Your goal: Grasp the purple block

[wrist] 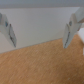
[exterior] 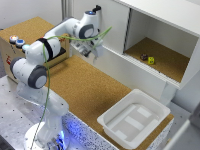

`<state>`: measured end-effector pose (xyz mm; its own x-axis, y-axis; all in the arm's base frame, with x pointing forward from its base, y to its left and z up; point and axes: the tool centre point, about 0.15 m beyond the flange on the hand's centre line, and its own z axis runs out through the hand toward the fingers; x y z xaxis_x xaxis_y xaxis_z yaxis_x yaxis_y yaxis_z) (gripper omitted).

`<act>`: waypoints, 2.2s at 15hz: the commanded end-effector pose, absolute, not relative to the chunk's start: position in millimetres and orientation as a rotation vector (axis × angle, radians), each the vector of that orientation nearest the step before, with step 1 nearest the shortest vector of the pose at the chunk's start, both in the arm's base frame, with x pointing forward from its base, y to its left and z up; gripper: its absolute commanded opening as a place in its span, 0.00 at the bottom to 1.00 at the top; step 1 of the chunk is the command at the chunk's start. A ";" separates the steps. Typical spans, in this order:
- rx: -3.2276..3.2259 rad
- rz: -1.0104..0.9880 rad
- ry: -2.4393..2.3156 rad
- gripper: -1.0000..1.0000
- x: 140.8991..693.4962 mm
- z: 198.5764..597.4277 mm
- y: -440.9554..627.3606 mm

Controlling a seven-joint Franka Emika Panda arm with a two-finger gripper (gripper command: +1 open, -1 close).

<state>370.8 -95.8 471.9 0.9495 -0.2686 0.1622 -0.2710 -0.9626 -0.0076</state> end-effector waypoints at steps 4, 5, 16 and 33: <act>2.949 0.373 -0.709 1.00 428.4 477.6 -196.8; 2.951 0.361 -0.702 1.00 439.4 475.7 -200.3; 3.086 0.578 -0.306 1.00 578.0 491.8 -227.1; 3.056 0.700 -0.151 1.00 691.4 463.8 -199.2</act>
